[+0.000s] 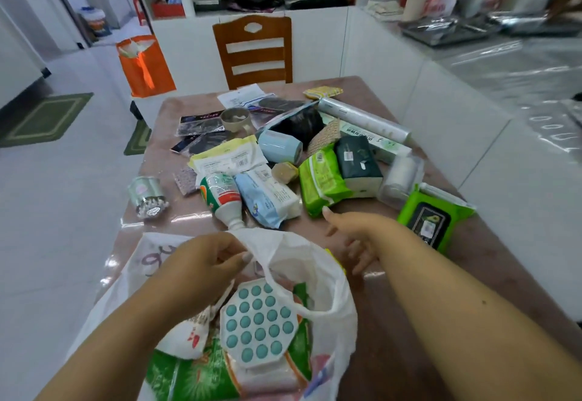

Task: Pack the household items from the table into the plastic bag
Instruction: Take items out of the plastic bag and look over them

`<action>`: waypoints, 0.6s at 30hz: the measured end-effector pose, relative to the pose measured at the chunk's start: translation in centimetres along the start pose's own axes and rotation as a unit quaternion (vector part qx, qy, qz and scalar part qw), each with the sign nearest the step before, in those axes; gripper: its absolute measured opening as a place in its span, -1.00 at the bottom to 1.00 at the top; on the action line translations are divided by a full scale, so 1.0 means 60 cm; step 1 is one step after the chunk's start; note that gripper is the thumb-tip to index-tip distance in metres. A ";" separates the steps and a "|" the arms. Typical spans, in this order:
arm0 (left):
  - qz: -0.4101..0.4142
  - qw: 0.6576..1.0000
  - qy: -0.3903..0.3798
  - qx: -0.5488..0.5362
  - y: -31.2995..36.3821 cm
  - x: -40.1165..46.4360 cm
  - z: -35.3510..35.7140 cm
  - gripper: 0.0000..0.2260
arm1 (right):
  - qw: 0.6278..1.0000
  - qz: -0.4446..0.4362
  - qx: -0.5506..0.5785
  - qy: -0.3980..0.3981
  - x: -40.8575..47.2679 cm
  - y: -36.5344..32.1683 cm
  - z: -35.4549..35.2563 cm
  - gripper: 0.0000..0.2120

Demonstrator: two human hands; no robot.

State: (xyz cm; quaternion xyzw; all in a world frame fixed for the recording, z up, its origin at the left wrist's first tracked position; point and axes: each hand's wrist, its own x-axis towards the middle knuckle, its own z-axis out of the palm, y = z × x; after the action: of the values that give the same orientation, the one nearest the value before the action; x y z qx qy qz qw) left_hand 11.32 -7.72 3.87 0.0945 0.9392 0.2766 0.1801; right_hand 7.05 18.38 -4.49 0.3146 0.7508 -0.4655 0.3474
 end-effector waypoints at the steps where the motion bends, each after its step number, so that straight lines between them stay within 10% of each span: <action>1: -0.005 1.000 0.002 -0.002 0.004 0.003 -0.001 -0.90 | 0.999 -0.001 0.014 -0.030 0.000 0.003 0.000 -0.33; 7: -0.016 1.000 0.005 -0.019 0.013 0.016 0.000 -0.81 | 0.995 -0.005 0.006 -0.095 0.008 0.009 0.033 -0.30; 15: -0.028 0.999 -0.007 -0.025 0.009 0.021 0.001 -0.77 | 0.997 -0.063 0.016 0.030 0.020 -0.002 0.020 -0.32; 18: -0.035 0.998 -0.009 -0.044 0.009 0.018 -0.003 -0.81 | 0.972 -0.134 -0.168 0.099 0.037 -0.002 0.021 -0.50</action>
State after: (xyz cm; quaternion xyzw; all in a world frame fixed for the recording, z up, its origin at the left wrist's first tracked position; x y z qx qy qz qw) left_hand 10.31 -7.10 4.02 0.0564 0.9271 0.3106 0.2023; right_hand 6.02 17.48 -6.65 0.1922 0.8843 -0.3414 0.2540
